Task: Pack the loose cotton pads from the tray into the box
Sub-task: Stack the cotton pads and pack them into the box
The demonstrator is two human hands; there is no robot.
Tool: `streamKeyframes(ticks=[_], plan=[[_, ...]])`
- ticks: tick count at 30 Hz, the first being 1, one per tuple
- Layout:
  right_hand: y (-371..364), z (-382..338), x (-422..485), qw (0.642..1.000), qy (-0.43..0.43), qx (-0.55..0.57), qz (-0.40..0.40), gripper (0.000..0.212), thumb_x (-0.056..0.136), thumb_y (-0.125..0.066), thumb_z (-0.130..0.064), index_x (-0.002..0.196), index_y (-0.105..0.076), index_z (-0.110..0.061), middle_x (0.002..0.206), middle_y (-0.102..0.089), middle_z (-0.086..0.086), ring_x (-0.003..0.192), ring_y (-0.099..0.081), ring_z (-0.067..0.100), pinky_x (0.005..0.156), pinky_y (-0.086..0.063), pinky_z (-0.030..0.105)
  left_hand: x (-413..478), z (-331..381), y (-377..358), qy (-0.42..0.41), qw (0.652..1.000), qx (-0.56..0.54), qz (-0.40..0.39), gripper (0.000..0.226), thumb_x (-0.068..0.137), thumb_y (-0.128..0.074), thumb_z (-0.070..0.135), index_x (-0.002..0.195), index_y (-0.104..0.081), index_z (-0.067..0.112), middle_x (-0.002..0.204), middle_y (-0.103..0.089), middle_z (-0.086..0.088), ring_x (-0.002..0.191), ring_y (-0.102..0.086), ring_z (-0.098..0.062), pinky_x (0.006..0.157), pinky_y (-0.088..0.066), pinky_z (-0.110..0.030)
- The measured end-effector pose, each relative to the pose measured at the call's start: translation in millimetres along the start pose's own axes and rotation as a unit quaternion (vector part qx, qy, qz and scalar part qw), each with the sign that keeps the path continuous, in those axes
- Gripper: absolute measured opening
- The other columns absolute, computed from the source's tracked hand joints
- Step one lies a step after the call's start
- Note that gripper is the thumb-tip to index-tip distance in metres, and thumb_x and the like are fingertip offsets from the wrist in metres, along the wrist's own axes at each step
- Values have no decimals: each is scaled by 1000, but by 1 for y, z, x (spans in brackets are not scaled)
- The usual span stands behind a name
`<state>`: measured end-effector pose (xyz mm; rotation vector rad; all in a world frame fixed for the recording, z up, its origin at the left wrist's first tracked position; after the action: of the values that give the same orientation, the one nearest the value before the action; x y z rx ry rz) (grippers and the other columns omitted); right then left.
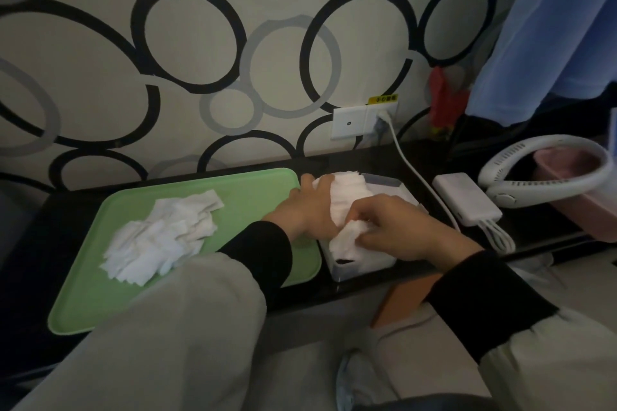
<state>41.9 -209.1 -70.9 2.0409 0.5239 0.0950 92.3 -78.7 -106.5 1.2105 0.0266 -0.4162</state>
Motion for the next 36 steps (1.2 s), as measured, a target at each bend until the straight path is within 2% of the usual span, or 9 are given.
streamKeyframes(ticks=[6,9,14,16,20,23,26,30,36], plan=[[-9,-17,15,983,-77,-163,-40,13,90,-61,-21,102,-67,-19,106,-67,8,103,-62,25,91,-51,39,0,-7,2,-15,999,-29,-16,118,70,-84,43,156,-6,25,152,-14,-9,137,-34,-36,113,-35,-48],[-27,-15,21,934,-194,-233,-191,26,99,-54,-26,121,-55,-11,127,-54,14,127,-48,27,105,-40,37,-1,-8,4,-33,998,-51,-16,118,69,-86,34,157,-8,22,154,-14,-8,137,-36,-34,115,-34,-43],[-32,-9,31,928,-192,-255,-190,44,100,-55,-31,139,-47,-12,142,-48,10,133,-44,28,109,-35,37,-6,-14,6,-54,993,-108,-7,111,72,-86,22,156,-14,17,157,-13,-7,143,-27,-26,116,-27,-29],[-30,-8,34,942,-190,-237,-145,43,98,-57,-31,137,-50,-12,139,-51,9,131,-46,28,108,-36,37,-7,-15,7,-58,991,-119,3,106,74,-84,20,156,-17,16,159,-13,-6,145,-25,-25,115,-25,-27],[-21,-18,23,979,-70,-190,-29,20,93,-62,-21,111,-70,-16,110,-68,3,107,-60,21,92,-44,26,-10,-18,6,-58,989,-133,13,100,76,-82,21,156,-21,20,164,-9,-7,150,-17,-20,117,-20,-27],[-11,-26,9,992,-30,-119,6,19,88,-62,-12,96,-76,-23,94,-73,-3,92,-66,18,84,-54,33,-21,-25,12,-62,985,-153,54,88,80,-77,21,154,-30,21,164,-18,-6,150,-20,-18,118,-19,-26],[1,-32,3,993,-37,-104,48,24,86,-60,-17,97,-75,-32,95,-72,-11,93,-66,13,85,-56,35,-40,-41,20,-57,977,-171,112,75,83,-75,20,149,-39,21,155,-39,-1,141,-37,-16,109,-29,-22],[5,-58,5,989,-17,-72,125,18,87,-59,-23,95,-72,-33,98,-71,-9,93,-65,13,83,-54,34,-69,-82,26,-6,975,-171,143,63,85,-72,20,143,-48,25,145,-51,2,132,-49,-17,107,-40,-30],[-38,-115,32,996,45,-31,71,19,86,-58,-22,96,-72,-31,99,-72,-9,93,-65,14,85,-55,35,-115,-147,50,74,942,-233,228,24,86,-69,15,105,-66,29,114,-69,5,105,-64,-14,89,-50,-28]])
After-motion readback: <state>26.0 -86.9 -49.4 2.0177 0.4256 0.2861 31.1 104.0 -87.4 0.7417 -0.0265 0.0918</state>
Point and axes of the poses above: each hand's wrist, its own x-axis towards the middle knuckle, its own y-axis out of the back of the hand, z = x × y, the point moved 6 cm from there along x, towards the middle knuckle
